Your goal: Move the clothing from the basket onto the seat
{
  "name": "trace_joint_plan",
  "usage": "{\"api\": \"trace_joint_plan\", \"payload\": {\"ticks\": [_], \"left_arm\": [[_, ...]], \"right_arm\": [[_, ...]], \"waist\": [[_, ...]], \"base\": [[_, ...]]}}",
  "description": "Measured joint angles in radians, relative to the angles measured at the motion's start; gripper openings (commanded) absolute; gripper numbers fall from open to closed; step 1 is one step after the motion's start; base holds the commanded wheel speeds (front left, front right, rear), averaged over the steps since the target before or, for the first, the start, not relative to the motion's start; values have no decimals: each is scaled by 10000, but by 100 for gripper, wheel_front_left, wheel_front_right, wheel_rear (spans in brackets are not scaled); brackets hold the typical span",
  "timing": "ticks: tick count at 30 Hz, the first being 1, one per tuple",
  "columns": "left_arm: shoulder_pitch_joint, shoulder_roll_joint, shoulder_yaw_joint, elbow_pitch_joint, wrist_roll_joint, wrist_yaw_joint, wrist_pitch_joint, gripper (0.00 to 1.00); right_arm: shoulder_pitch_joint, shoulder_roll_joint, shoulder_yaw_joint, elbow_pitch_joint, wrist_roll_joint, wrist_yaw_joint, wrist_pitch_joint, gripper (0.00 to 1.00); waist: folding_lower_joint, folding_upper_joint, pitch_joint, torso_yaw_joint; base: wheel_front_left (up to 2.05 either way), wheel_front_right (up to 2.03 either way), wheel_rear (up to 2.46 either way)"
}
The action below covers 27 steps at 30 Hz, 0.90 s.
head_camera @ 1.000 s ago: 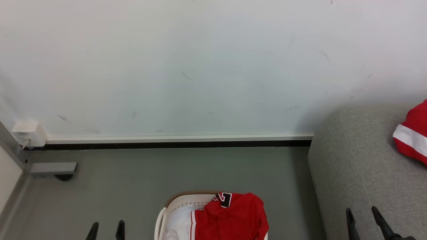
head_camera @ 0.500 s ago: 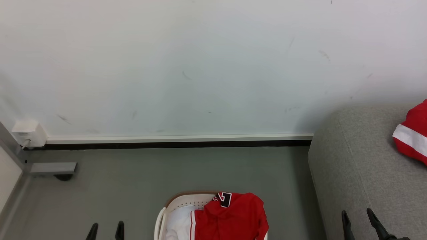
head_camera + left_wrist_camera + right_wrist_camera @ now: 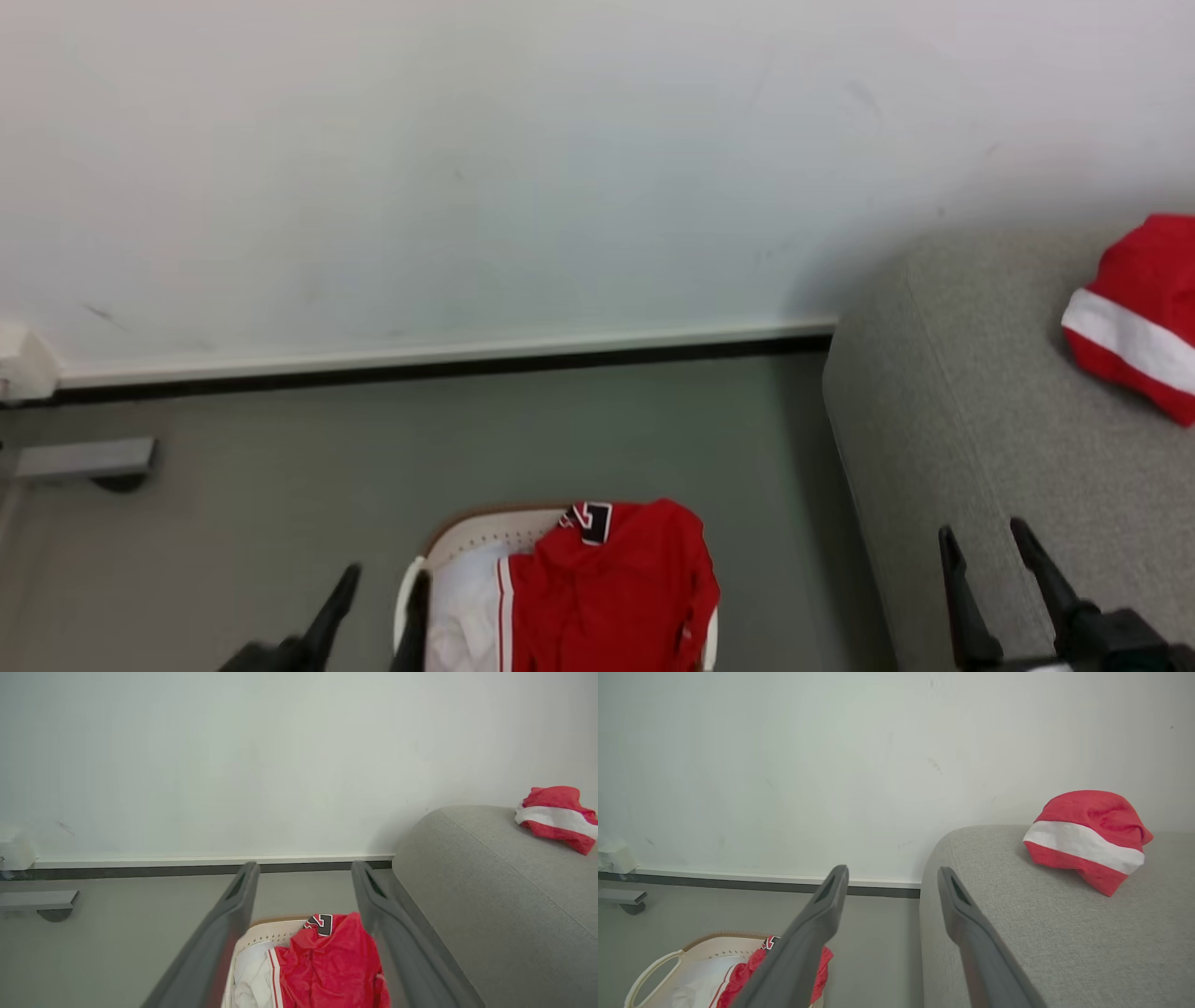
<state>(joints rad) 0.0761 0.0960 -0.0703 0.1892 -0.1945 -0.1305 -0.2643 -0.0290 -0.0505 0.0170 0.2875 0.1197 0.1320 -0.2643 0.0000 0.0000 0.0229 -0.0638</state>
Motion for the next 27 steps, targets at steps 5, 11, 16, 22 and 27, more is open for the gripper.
{"api": "trace_joint_plan", "payload": {"ticks": [5,11,16,22,27], "left_arm": [[-1680,-4,-974,1081,121,-8,2,100],[-3623,-54,-1904,2679,297,-10,117,100],[-5257,-155,-2426,4023,594,-10,525,100],[-6991,-257,-2872,5532,805,-8,886,100],[-8218,-339,-3150,6663,1020,69,1072,100]], "right_arm": [[-779,-4,132,-52,-59,-2,0,100],[-1539,-4,460,-52,-65,-2,0,100],[-2238,-6,769,-276,-127,-2,0,100],[-3028,-8,1220,-713,-339,-2,0,100],[-3511,-79,1413,-1252,-347,0,0,100]], "waist": [[2,0,944,-238],[3,0,2226,-534],[4,0,3316,-756],[4,0,4577,-952],[4,0,5578,-1031]], "base": [[0,0,0],[0,0,0],[0,0,0],[0,0,0],[0,0,0]]}}
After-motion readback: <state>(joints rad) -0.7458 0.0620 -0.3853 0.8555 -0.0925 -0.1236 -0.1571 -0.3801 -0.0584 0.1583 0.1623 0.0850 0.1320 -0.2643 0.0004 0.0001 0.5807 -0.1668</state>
